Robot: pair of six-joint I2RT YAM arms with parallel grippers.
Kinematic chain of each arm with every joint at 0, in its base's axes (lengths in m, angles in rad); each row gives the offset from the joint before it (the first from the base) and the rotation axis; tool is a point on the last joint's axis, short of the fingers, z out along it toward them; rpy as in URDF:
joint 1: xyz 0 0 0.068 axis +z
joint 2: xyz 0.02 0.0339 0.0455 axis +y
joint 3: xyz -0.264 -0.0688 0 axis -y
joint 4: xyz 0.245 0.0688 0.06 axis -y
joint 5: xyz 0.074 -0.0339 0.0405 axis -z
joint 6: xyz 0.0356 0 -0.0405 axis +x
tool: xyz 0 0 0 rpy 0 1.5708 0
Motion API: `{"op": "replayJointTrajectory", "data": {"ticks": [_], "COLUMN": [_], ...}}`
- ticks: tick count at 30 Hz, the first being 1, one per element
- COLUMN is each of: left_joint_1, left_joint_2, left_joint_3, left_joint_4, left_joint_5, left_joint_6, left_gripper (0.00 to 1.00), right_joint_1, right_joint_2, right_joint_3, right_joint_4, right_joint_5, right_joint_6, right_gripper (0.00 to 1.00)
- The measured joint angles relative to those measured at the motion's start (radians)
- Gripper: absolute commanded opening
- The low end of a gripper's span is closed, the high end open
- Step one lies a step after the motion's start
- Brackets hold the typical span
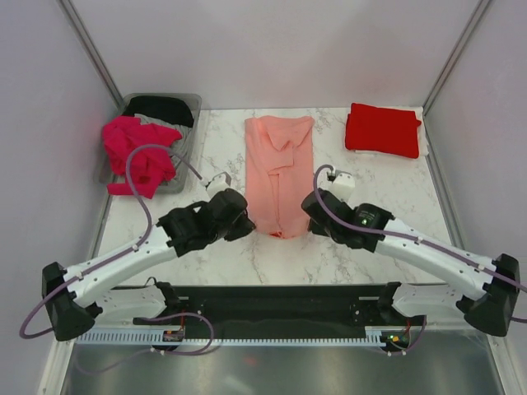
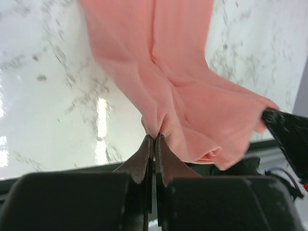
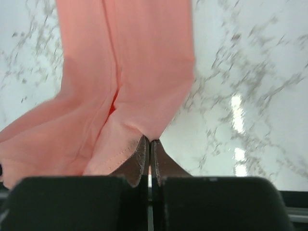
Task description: Fold and stack the t-shirts
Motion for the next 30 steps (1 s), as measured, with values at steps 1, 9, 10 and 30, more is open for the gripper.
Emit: {"op": "replayJointTrajectory", "data": {"ticks": [1, 9, 10, 30], "left_joint_1": [0.032, 0.325, 0.351, 0.554], "left_joint_2": [0.023, 0.235, 0.265, 0.846], "left_joint_3": [0.015, 0.148, 0.171, 0.602], "left_joint_4": [0.001, 0.042, 0.055, 0.118], "left_joint_5": [0.001, 0.077, 0.093, 0.256], "left_joint_6": [0.021, 0.233, 0.256, 0.494], "left_gripper": [0.02, 0.02, 0.02, 0.02], "right_joint_1": [-0.031, -0.253, -0.273, -0.534], "right_joint_2": [0.032, 0.282, 0.310, 0.772], "right_joint_3": [0.035, 0.262, 0.282, 0.552], "right_joint_4": [-0.005, 0.030, 0.046, 0.219], "right_joint_5": [0.011, 0.034, 0.030, -0.146], "right_joint_6": [-0.034, -0.282, -0.307, -0.537], "right_gripper": [0.00, 0.00, 0.00, 0.00]}}
